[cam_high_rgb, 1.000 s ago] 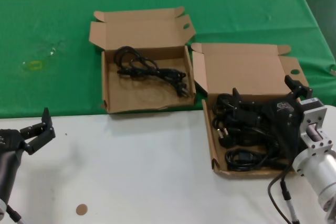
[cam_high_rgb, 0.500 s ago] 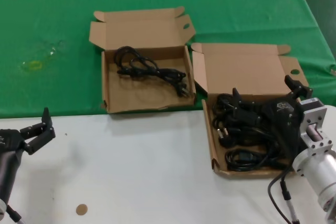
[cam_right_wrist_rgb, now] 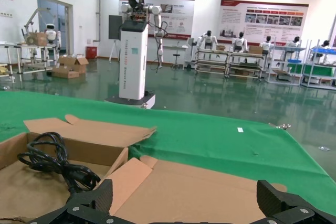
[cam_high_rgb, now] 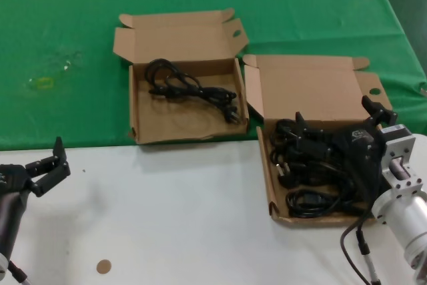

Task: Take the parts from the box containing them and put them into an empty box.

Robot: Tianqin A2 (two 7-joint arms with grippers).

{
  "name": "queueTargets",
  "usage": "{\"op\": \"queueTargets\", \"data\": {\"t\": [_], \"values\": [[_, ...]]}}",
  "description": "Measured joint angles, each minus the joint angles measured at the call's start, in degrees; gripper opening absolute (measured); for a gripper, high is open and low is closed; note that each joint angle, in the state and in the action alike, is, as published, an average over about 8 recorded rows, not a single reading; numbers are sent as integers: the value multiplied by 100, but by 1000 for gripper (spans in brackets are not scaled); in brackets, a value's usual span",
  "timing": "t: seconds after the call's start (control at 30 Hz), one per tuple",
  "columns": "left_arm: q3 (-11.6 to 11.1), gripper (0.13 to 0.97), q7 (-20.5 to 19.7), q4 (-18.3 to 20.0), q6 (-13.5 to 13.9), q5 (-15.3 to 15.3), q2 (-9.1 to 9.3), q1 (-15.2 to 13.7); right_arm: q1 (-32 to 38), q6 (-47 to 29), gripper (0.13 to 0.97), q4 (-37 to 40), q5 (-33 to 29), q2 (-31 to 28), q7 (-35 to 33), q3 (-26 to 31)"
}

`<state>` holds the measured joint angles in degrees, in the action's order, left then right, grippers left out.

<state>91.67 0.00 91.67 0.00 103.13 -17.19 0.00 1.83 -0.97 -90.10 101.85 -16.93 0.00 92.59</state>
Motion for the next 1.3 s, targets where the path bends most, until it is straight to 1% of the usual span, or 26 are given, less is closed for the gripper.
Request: {"op": "queueTargets", "data": {"t": [1.3], "values": [[0, 966, 0, 0, 0, 0, 0, 0, 0, 0, 966, 0, 0, 0, 0, 0]]}}
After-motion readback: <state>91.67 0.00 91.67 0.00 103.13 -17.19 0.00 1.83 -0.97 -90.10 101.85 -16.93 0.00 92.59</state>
